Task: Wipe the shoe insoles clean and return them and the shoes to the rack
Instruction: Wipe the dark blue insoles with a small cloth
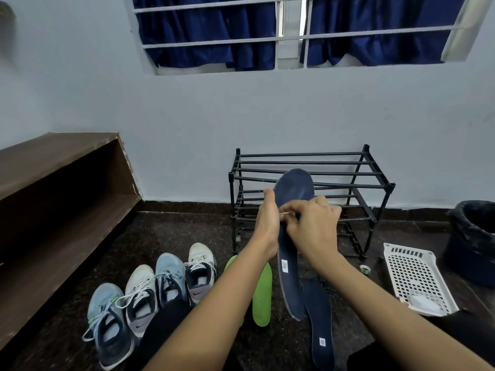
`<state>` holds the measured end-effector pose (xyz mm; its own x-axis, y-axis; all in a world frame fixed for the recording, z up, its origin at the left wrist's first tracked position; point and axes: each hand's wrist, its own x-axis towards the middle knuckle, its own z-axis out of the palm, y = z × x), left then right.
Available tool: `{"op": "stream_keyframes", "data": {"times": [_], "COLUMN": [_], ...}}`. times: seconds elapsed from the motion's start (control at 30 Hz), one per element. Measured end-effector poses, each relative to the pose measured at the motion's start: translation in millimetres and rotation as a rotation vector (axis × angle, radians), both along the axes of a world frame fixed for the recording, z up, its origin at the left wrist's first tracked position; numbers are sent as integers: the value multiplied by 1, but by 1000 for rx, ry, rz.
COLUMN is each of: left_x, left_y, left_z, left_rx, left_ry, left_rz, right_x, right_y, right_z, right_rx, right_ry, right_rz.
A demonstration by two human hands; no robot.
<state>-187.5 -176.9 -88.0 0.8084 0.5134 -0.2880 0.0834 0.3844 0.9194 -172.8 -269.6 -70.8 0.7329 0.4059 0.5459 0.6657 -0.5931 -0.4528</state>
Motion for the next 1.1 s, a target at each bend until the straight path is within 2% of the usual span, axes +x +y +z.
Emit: {"op": "stream_keyframes", "data": {"times": [0.2, 0.37, 0.5, 0.67, 0.77, 1.1], "left_x": [12, 14, 13, 15, 12, 12], "left_y": [-6, -14, -16, -1, 5, -8], "left_z": [-3, -2, 0, -4, -3, -3], "left_rx": [13, -1, -13, -41, -12, -15], "left_ry": [-27, -53, -56, -67, -36, -73], "left_rz": [45, -18, -49, -11, -12, -10], "right_x": [26, 54, 56, 19, 0, 31], "right_y": [-1, -8, -7, 4, 7, -4], "right_z": [9, 20, 24, 8, -2, 9], "right_rx": [63, 127, 173, 0, -15, 32], "right_ry": [30, 80, 117, 38, -7, 39], "right_rz": [-104, -206, -155, -43, 10, -79]}}
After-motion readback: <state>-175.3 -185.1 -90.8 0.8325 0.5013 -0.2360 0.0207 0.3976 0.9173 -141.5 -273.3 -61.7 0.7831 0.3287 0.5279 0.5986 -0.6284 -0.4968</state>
